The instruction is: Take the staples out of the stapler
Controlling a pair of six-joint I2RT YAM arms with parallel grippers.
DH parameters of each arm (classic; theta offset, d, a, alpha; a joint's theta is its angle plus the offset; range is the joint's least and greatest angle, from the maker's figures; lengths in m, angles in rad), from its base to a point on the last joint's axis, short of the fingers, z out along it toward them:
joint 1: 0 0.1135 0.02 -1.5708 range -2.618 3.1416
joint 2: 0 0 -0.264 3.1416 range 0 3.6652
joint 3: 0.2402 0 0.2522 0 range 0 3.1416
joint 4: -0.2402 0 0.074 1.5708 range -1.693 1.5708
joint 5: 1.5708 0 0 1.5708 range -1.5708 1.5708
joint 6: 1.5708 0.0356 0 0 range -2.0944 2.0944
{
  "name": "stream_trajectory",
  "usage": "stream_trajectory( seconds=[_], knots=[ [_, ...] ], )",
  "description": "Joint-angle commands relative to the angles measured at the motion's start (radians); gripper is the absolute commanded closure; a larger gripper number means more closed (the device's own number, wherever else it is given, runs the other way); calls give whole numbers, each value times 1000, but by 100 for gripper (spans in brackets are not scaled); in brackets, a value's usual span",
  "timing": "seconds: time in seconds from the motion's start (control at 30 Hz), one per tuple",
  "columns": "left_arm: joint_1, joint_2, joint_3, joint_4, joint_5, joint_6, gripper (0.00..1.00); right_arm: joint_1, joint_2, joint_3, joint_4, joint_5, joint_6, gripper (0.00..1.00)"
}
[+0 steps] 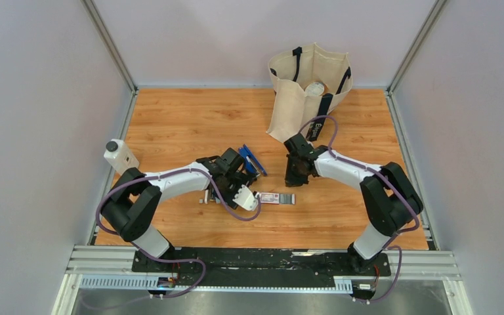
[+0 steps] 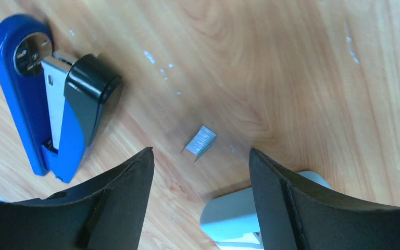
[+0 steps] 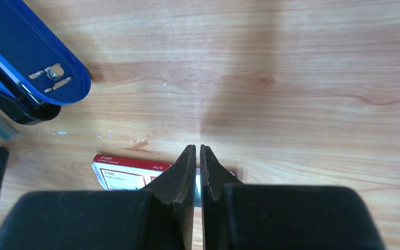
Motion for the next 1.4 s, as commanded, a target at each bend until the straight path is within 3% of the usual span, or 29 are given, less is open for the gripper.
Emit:
stream_trajectory(
  seconds=[0.0,0.13,0.57,0.8,1.37],
  knots=[
    [-6,-3,-7,-63,49,175,24,-59,-99,-21,-5,-40,-35,90],
    [-7,16,16,-78,58,198,26,-99,-140,-31,-26,-51,-58,90],
    [-49,128,138,-261,-12,287,48,-136,-192,-38,-27,-83,-75,89],
    [-68,172,190,-313,-35,290,51,-151,-208,-41,-26,-99,-87,88],
    [-90,212,220,-284,-73,254,69,-162,-264,-63,-37,-126,-93,89]
  ],
)
